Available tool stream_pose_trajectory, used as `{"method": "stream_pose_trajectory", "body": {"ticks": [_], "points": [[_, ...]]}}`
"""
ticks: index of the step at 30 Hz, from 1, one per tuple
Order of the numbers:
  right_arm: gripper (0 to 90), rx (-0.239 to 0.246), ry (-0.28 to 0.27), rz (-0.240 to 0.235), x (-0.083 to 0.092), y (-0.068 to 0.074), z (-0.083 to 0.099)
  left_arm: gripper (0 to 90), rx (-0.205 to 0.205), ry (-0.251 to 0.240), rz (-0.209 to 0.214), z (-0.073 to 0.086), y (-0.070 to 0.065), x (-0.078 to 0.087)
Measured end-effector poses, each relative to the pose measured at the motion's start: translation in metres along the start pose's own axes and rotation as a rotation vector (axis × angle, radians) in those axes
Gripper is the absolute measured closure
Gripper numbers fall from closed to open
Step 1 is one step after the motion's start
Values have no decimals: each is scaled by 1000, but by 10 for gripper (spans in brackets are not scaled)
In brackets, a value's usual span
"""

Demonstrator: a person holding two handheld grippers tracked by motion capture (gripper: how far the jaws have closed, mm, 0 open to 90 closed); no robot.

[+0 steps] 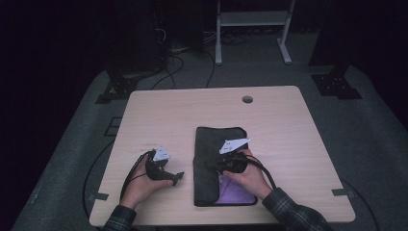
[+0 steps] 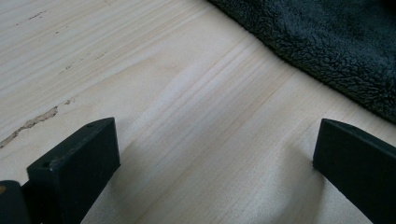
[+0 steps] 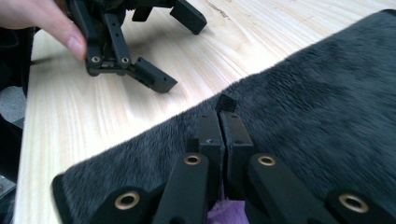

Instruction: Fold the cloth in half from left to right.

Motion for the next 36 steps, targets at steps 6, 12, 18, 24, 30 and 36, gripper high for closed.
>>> {"method": "stream_pose_trajectory", "body": {"ticks": [6,12,18,24,30,36], "points": [[879,-19,-17,14,29,-2,19,0,0,0,0,0,0,0],[880,-41,-53,23,61,6,38,0,-1,1,0,0,0,0],[880,-61,-15,47,74,12,69,0,-1,1,0,0,0,0],[880,-71,19,58,80,21,94,0,0,0,0,0,0,0],[895,-104,46,46,87,29,116,0,2,0,-1,0,0,0],[803,-100,25,51,94,30,124,0,2,-1,-2,0,0,0]]}}
Point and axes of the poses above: each handheld gripper's, and its own axes: x roughly backward along the jaws, z roughly out of its underside, y roughly to its left, the point moved 8 cm from there along -x, roughly forward along the jaws, and after that the axes turned 11 degrees about y, right-handed, at the moved point
